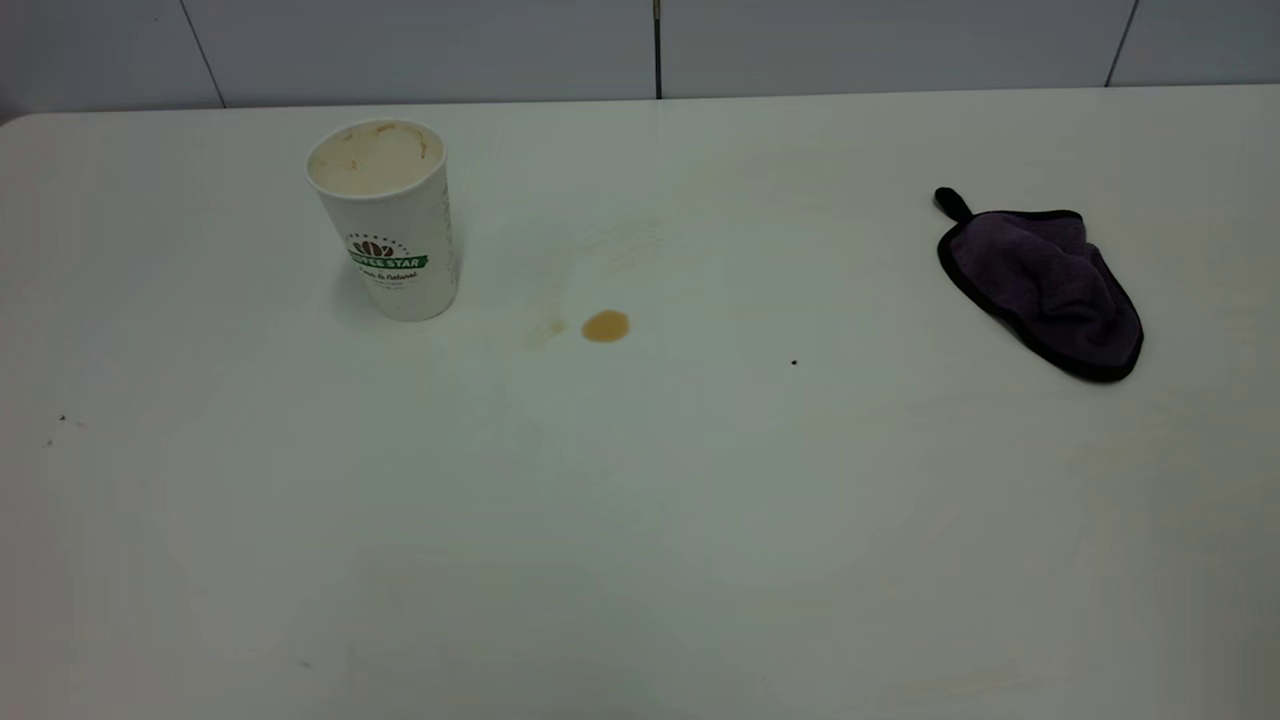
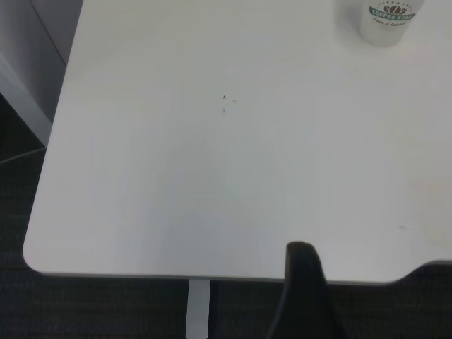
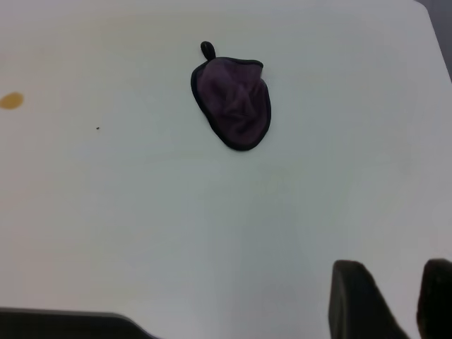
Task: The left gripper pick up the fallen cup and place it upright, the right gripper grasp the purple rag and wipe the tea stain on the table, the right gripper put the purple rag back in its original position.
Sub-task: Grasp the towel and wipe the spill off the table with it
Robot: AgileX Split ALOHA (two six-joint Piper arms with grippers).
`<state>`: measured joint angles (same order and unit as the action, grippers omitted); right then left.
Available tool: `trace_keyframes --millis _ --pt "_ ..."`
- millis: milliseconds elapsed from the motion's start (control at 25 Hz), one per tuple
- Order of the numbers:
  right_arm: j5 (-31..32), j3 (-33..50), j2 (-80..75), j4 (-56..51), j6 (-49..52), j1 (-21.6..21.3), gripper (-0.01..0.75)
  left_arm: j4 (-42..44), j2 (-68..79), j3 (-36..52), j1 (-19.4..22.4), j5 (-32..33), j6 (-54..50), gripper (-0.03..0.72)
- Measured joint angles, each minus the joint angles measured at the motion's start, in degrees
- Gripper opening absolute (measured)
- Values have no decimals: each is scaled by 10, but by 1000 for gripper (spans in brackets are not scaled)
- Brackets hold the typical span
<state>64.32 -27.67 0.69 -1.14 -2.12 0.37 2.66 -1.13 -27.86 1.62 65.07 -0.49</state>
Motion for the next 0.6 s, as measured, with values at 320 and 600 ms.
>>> trace_keyframes --millis 320,600 --pt "-60 -86 -193 61 21 0 672 0 0 0 0 0 0 564" --pt "-174 -156 -488 66 21 0 727 0 0 0 0 0 0 564"
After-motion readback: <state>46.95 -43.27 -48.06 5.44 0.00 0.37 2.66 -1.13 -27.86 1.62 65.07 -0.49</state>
